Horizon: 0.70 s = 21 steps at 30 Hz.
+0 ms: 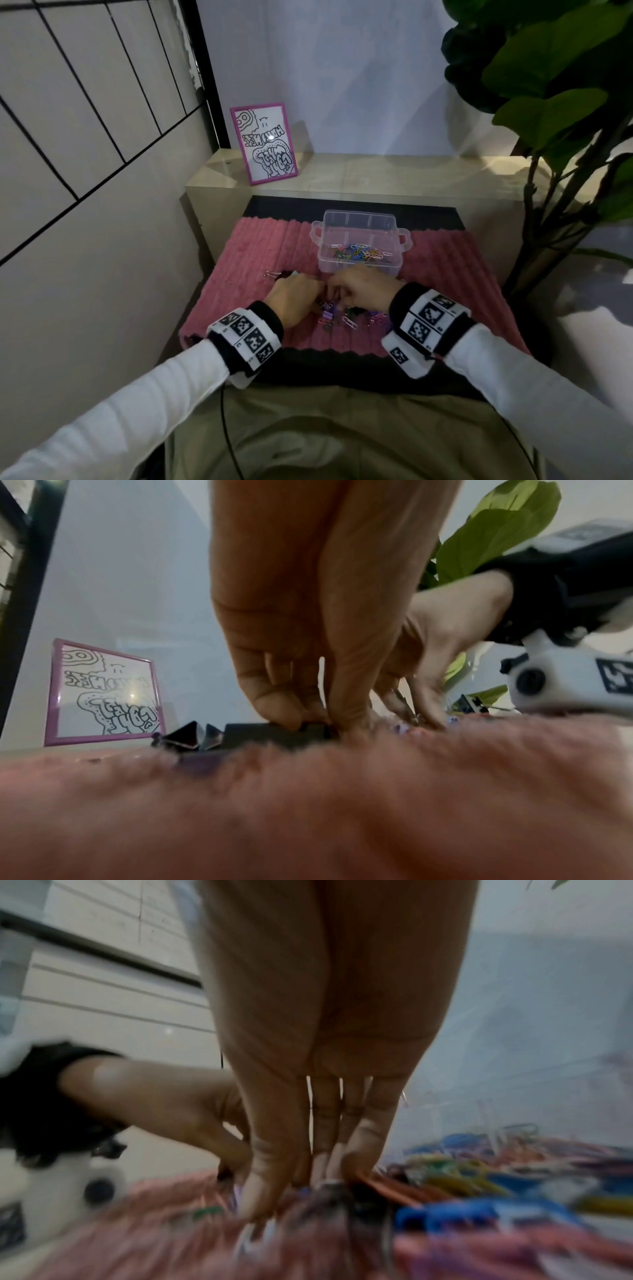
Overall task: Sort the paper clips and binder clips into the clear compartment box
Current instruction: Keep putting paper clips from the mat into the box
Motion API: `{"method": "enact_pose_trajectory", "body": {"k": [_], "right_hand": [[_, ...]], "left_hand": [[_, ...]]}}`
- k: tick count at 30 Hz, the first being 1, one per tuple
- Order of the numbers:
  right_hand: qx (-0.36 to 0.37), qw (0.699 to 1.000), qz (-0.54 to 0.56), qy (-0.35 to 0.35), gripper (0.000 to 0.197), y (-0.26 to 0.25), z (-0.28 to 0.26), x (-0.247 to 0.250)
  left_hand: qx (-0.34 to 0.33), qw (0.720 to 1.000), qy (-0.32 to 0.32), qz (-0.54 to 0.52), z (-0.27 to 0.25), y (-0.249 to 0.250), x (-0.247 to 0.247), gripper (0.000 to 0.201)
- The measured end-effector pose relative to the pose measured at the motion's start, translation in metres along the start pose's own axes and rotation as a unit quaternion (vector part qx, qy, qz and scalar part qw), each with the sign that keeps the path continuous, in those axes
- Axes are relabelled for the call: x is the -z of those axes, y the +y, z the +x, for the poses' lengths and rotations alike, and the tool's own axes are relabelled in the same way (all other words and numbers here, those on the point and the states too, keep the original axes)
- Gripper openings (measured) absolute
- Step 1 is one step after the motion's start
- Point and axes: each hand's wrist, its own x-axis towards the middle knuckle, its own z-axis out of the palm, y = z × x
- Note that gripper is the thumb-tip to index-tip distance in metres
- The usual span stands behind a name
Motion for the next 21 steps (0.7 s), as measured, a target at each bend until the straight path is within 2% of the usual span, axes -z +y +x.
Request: {"method": "enact_pose_trajectory", "body": {"k": [2, 4, 10, 15, 18, 21], "right_hand": [[0.005, 0.998, -0.042, -0.045, 0.034, 0.001, 0.001, -0.007], [0.008, 0.997, -0.057, -0.054, 0.036, -0.001, 0.005, -0.01], [-0.015, 0.998, -0.039, -0.052, 0.013, 0.0, 0.008, -0.002], [-0.015, 1.0, 0.011, -0.01, 0.008, 0.005, 0.001, 0.004], [-0.023, 1.0, 0.004, 0.008, 0.012, 0.008, -0.004, 0.011], [-0.028, 0.997, -0.04, -0.051, 0.027, 0.004, -0.006, 0.012]], "left_hand": [[0.004, 1.0, -0.011, -0.002, 0.002, 0.0, 0.0, 0.02], [0.003, 0.999, -0.03, -0.011, 0.003, -0.003, 0.003, 0.02], [-0.013, 0.995, -0.096, -0.02, 0.006, -0.003, 0.011, 0.022], [-0.027, 0.993, -0.11, -0.027, 0.006, -0.006, 0.013, 0.02], [-0.028, 0.993, -0.097, -0.061, 0.006, -0.009, 0.012, 0.021], [-0.023, 0.992, -0.095, -0.077, 0.007, -0.008, 0.012, 0.022]]}}
